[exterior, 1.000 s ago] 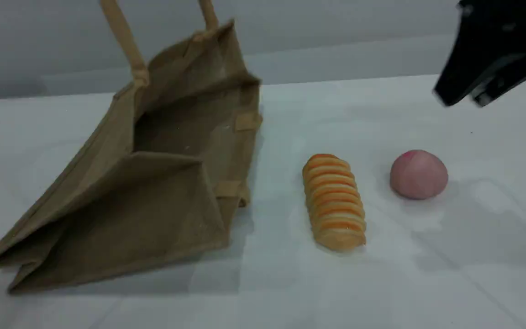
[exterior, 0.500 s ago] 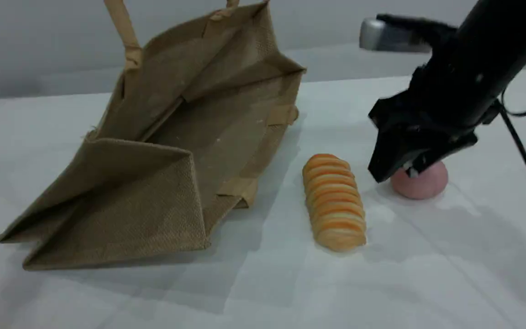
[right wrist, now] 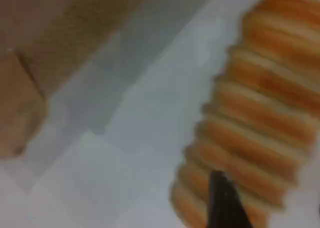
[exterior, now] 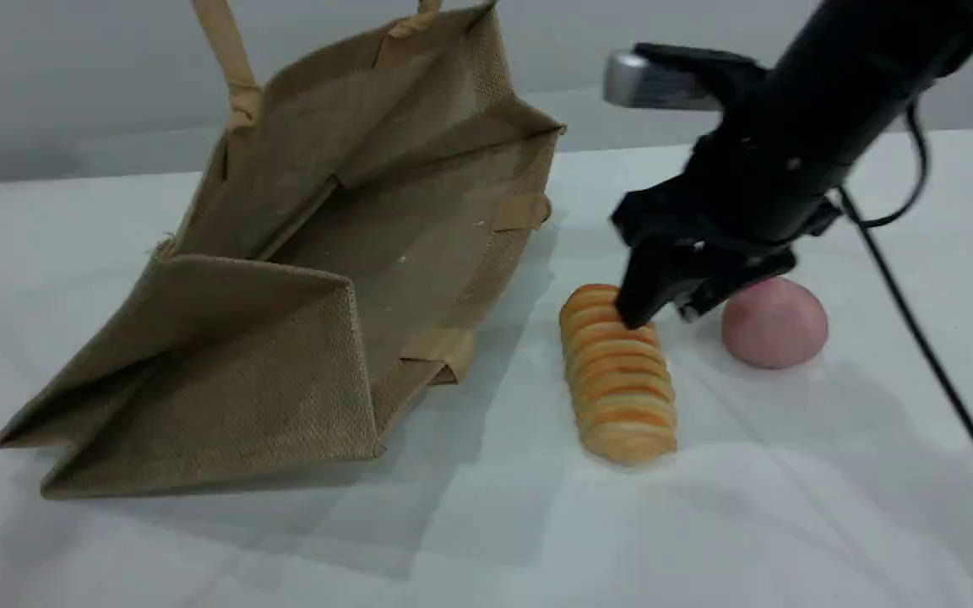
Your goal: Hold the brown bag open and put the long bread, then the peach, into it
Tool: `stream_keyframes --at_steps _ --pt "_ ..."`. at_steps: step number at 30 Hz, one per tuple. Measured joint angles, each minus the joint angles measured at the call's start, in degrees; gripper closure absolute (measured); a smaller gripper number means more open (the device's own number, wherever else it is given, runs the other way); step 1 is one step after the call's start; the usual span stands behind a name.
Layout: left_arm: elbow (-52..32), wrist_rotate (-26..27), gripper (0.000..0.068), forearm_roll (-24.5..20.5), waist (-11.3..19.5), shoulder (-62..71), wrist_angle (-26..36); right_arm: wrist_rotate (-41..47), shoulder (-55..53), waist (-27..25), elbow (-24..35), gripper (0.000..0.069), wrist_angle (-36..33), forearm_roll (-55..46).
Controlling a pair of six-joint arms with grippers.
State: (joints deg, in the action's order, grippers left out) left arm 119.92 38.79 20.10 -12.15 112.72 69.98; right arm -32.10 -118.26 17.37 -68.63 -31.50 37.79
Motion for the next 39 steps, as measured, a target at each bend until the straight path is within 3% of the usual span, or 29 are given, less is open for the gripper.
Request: stream_keyframes --at_steps 7,21,28,39 --pt "0.00 -0.07 0.0594 0.04 0.00 0.00 0.00 0.00 -6.27 3.04 -5.69 0.0337 -0.01 -0.51" --pt "0.00 -0.26 0.0594 0.04 0.00 0.00 0.00 2.52 -8.60 3.23 -9.12 0.0129 -1.84 -4.66" --pt "0.00 -0.29 0.0594 0.04 0.00 0.00 0.00 7.88 -8.60 3.22 -12.49 0.0119 -6.56 -11.86" --pt "0.00 -0.51 0.0594 -0.01 0.00 0.00 0.00 13.93 -9.47 3.17 -12.94 0.0119 -3.02 -22.99"
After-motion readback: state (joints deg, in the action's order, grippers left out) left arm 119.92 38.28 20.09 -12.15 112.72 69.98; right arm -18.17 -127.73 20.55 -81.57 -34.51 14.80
